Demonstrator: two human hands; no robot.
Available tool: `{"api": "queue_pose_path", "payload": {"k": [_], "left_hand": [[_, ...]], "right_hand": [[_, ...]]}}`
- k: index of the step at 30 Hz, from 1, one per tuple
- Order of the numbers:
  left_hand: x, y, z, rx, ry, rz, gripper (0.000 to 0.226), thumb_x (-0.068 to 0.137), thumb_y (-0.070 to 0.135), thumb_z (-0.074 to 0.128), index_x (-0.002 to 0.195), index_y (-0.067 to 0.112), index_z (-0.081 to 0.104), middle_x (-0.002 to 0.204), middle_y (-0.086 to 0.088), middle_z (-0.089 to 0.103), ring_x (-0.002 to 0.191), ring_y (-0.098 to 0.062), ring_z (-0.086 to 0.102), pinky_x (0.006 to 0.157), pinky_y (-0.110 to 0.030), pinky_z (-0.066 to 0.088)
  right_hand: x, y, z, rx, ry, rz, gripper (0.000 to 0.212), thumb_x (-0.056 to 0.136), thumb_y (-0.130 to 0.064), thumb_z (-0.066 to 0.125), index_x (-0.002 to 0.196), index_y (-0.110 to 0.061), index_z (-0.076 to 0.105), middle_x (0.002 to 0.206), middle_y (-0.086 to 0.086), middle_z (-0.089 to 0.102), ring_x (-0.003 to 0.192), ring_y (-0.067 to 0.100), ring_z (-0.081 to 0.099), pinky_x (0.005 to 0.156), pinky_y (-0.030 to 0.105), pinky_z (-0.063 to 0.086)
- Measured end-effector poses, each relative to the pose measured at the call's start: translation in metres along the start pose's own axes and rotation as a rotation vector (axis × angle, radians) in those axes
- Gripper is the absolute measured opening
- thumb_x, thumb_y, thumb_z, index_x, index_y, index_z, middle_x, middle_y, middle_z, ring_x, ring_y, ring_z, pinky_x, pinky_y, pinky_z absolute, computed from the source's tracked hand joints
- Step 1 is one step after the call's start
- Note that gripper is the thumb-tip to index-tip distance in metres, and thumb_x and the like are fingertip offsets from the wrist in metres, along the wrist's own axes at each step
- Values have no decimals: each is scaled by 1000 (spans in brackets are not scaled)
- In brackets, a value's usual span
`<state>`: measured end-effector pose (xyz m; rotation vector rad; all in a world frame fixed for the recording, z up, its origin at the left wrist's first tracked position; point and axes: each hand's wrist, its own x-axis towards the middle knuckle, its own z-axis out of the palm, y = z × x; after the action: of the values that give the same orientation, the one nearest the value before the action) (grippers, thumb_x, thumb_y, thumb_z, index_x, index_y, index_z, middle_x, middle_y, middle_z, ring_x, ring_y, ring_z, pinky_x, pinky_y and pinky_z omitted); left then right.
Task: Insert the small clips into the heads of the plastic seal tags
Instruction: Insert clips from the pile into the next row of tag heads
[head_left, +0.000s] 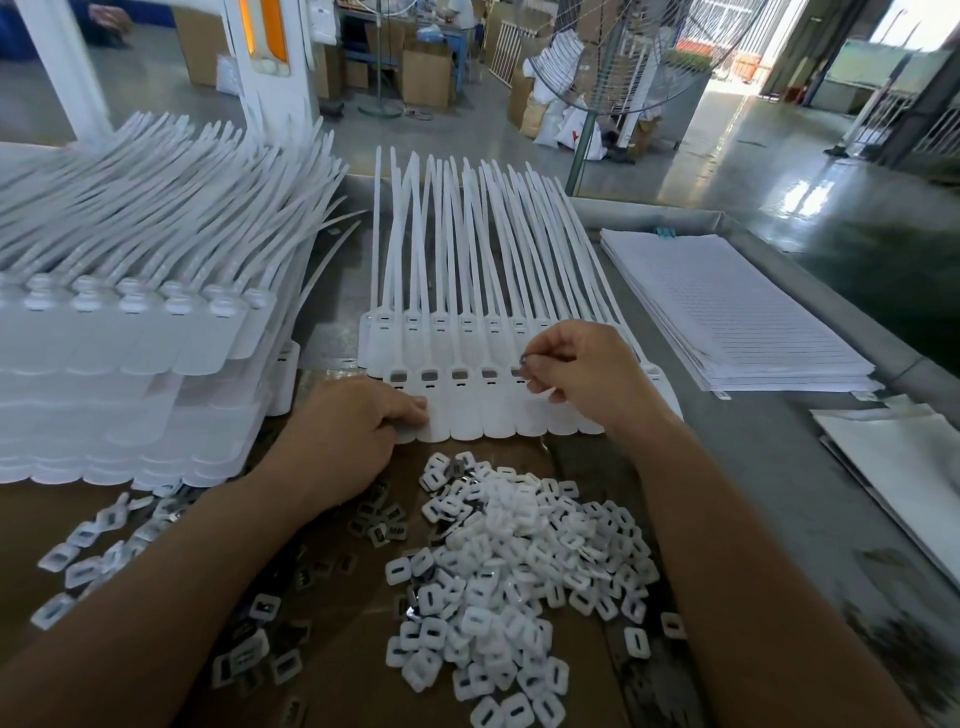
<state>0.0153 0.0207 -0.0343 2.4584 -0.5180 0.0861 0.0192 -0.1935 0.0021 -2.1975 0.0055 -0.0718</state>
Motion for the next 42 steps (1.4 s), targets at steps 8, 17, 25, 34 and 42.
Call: {"api": "queue_pose_path", "payload": {"k": [8, 17, 25, 34, 42], "left_hand": [[-2, 1, -1, -9, 0, 22, 41, 83, -5, 47, 108, 19, 67, 119, 11, 61, 106, 4, 43, 95, -9, 22], [-2, -1, 1, 10, 15, 43, 40, 83, -4, 48, 108, 20, 67, 119, 12, 61, 100, 9, 38, 94, -7, 20], [-3, -3, 1, 29, 15, 50, 41, 82, -4, 48, 109, 21, 67, 119, 12, 61, 100, 9, 37, 94, -8, 19], [-3, -1, 1, 32, 14, 45, 39, 84, -3, 48, 109, 21, 67, 119, 12, 61, 100, 9, 37, 93, -8, 19], [-4, -3, 1, 29, 8, 42, 35, 86, 0, 50, 108, 20, 67, 118, 11, 61, 98, 7, 39, 93, -11, 23]], "right_hand": [[17, 26, -3, -135, 200, 27, 19, 89, -9, 53, 78, -21, 61, 73, -19, 54, 68, -1, 49, 60, 15, 35], [19, 30, 1, -365, 116, 8, 21, 87, -5, 53, 79, -16, 68, 80, -7, 56, 66, 0, 46, 56, 11, 29], [18, 31, 5, -345, 187, 24, 13, 84, -7, 60, 82, -19, 65, 85, -7, 57, 74, 3, 50, 67, 16, 36], [19, 33, 6, -331, 216, 16, 17, 88, -11, 56, 96, -14, 71, 102, -2, 68, 85, 6, 52, 81, 22, 39], [18, 33, 6, -303, 204, 20, 11, 85, -16, 62, 92, -16, 71, 96, -4, 66, 83, 7, 52, 80, 23, 39]]}}
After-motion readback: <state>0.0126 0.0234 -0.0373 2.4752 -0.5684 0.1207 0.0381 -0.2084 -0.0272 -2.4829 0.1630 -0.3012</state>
